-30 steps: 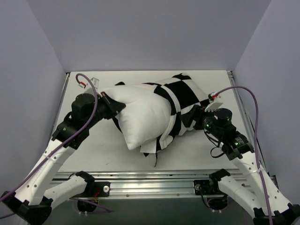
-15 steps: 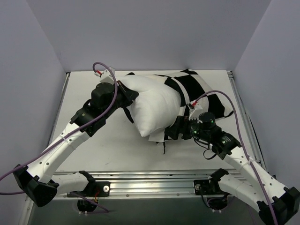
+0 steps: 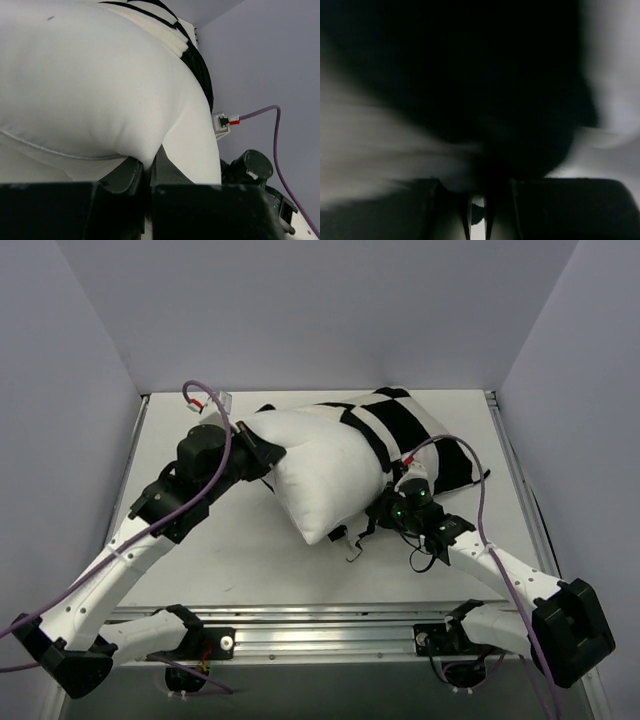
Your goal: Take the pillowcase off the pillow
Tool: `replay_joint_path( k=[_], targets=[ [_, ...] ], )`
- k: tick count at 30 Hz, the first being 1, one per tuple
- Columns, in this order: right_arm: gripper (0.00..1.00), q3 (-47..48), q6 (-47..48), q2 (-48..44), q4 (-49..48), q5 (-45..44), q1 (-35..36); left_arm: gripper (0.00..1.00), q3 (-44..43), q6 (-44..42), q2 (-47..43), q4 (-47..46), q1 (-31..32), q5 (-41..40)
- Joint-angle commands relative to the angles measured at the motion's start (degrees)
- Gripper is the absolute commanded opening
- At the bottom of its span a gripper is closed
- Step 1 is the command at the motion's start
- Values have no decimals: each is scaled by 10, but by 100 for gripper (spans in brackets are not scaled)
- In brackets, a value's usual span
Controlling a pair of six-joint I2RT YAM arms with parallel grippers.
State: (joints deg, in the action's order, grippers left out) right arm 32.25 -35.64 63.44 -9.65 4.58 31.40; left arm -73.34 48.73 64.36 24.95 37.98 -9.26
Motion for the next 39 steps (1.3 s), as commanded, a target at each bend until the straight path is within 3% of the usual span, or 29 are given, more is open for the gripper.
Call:
replay_joint_path(
  k=[1,3,7,10,14,17,20,21,22,25,26,27,32,34,35,39],
  targets=[
    [0,-6,-7,11,-46,-64,-91,2,-20,8,-96,-24,-53,48],
    [0,-3,-7,15,-32,-67,-134,2,-17,5,-119,18,-82,91],
    [0,10,-15,29,10,-42,-287,2,6,-7,-168,83,-160,177],
    [0,19,-8,33,26,-15,-327,2,29,-17,-206,125,-193,191],
    [0,35,12,32,30,40,-318,2,140,1,-237,106,-193,251],
    [14,48,33,7,49,76,-288,2,212,24,-246,56,-190,307],
    [37,75,60,-44,95,68,-216,2,264,1,-231,41,-182,302],
    [49,84,65,-59,122,64,-184,2,271,-14,-208,41,-179,302],
    [53,95,70,-74,141,61,-171,2,275,-19,-195,38,-173,302],
    [66,143,99,-128,204,52,-137,2,318,1,-161,-9,-101,281],
    [68,171,108,-145,228,53,-134,3,332,11,-156,-24,-43,257],
    [72,185,127,-150,237,58,-132,7,344,27,-148,-41,-17,245],
    [77,246,181,-147,265,95,-129,88,349,29,-161,15,30,226],
    [78,252,194,-140,261,112,-129,99,315,11,-191,86,26,176],
    [79,254,196,-132,257,116,-128,94,269,1,-198,111,25,156],
    [79,258,200,-112,244,129,-124,94,144,-75,-195,234,-6,77]
  ],
)
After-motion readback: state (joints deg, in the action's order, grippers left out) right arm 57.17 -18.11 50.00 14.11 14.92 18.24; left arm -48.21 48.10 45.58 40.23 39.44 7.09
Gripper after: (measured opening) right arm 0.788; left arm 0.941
